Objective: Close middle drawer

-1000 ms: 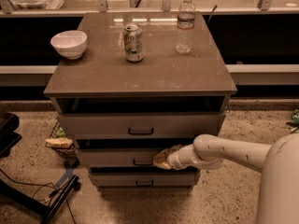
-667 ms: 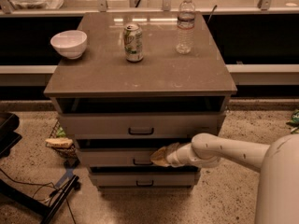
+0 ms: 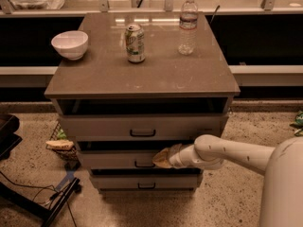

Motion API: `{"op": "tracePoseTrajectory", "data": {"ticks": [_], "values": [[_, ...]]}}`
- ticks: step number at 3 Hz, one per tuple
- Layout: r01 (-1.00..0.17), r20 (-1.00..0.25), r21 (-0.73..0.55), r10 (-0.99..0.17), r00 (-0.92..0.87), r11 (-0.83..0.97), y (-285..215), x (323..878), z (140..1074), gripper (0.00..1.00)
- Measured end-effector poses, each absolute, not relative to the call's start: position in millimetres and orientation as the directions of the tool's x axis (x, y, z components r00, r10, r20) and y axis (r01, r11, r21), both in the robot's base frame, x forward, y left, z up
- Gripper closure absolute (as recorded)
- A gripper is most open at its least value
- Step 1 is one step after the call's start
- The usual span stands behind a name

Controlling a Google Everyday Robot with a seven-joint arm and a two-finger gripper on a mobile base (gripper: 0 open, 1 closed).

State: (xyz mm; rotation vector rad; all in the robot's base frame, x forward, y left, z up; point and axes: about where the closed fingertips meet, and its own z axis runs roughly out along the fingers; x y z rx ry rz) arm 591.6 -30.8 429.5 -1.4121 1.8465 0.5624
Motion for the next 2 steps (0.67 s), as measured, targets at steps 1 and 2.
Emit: {"op": "tracePoseTrajectory", "data": {"ticks": [1, 2], "values": [[-0.958, -0.767, -0.062, -0.627, -0.134, 0.281, -45.5, 585.2, 439.5, 1.0], [-0.968, -0.745, 0.015, -0.643, -0.177, 0.25, -88.6, 552.2, 476.3, 1.0]]}}
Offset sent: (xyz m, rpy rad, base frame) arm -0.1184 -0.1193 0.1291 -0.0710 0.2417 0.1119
